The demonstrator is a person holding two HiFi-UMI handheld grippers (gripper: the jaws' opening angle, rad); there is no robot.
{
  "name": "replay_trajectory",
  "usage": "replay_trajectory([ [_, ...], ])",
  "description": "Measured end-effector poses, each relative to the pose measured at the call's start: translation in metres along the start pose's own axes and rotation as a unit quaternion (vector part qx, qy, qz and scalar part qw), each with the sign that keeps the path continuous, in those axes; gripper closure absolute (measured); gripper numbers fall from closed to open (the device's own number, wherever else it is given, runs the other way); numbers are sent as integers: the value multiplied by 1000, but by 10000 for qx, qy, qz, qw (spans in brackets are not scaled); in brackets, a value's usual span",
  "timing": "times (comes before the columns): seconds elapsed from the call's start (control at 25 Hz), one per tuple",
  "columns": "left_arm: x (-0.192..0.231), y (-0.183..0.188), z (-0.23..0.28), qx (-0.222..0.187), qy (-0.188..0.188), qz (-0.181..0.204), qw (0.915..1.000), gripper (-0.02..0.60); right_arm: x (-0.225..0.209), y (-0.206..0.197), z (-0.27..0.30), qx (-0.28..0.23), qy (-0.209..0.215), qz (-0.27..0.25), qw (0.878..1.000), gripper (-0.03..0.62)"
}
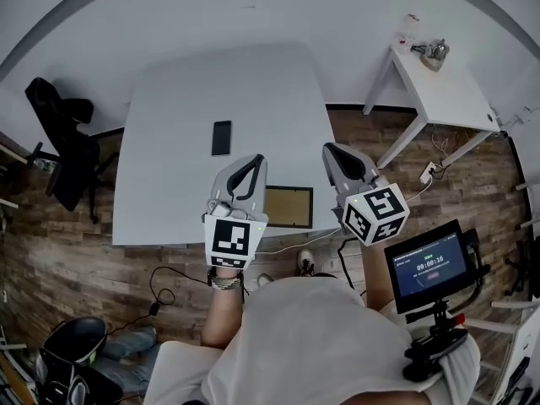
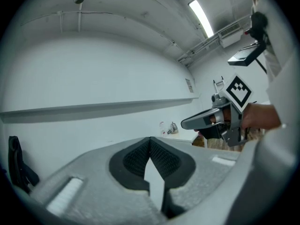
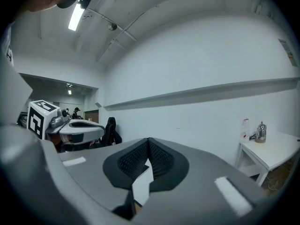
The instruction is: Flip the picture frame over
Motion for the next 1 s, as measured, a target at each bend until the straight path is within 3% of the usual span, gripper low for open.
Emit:
replay_trajectory([
  [0.48,18,48,2,-435,137,340,9984,577,14,52,11,-516,258,-189,9982,592],
  [1.0,25,57,1,-534,324,532,9966,577,17,61,13,-584,277,-399,9971,592],
])
Point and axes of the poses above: the fingertips, and each gripper's own axes: z forward along the fingers, x to its left, y out of its top, the point moved 3 cm from there along -z, backward along the fingers, and after that the axes turned 7 degrees about -x, right-handed, at the moved point
